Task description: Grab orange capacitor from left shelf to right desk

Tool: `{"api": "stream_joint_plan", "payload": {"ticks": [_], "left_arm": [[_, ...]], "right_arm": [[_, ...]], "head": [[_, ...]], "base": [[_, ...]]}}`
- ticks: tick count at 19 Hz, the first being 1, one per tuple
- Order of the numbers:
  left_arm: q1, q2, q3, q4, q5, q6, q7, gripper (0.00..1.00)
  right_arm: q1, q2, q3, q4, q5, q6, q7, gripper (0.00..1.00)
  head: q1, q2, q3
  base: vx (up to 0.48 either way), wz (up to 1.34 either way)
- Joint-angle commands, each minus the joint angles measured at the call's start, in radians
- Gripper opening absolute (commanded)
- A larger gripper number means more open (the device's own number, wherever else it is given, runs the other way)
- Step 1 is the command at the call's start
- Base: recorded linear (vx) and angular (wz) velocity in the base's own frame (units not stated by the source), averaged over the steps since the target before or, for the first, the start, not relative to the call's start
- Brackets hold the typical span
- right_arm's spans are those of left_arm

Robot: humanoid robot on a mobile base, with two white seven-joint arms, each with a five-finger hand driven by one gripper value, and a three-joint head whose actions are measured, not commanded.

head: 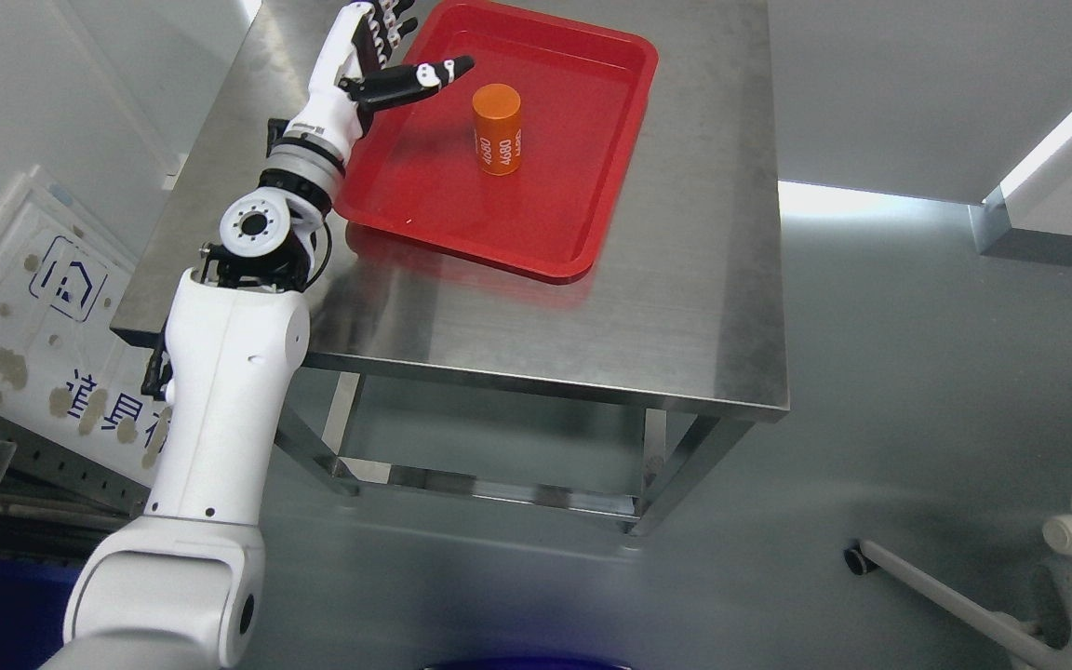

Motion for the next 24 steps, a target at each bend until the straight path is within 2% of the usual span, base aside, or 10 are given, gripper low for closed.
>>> {"api": "stream_joint_plan", "payload": {"ticks": [1,3,7,10,15,24], "left_arm": [[0.224,0.046,0.267,-0.308,0.004,0.022,-0.008,1.0],[0.224,-0.005,0.298,-0.354,0.003,0.021,0.002,1.0],[0.245,-0.012,0.273,-0.448,0.0,0.021,0.023,1.0],[0.267,-0.012,0.264,-0.448,-0.032,0.021,0.031,1.0],[0.339,-0.012,0.189,-0.448,-0.072,0.014,0.117,1.0],[0.336,-0.012,0.167,-0.448,-0.074,0.016,0.112,1.0]], "right_arm": [[0.014,-0.017,-0.011,-0.034,0.0,-0.001,-0.001,1.0],[0.014,-0.017,-0.011,-0.034,0.0,-0.001,-0.001,1.0],[0.014,-0.017,-0.011,-0.034,0.0,-0.001,-0.001,1.0],[0.014,-0.017,-0.011,-0.034,0.0,-0.001,-0.001,1.0],[0.014,-0.017,-0.011,-0.034,0.0,-0.001,-0.001,1.0],[0.014,-0.017,-0.011,-0.034,0.0,-0.001,-0.001,1.0]], "head": [[0.0,0.0,0.0],[0.0,0.0,0.0],[0.0,0.0,0.0],[0.0,0.0,0.0],[0.0,0.0,0.0],[0.0,0.0,0.0]], "base": [[0.0,0.0],[0.0,0.0],[0.0,0.0],[0.0,0.0],[0.0,0.0],[0.0,0.0]]}}
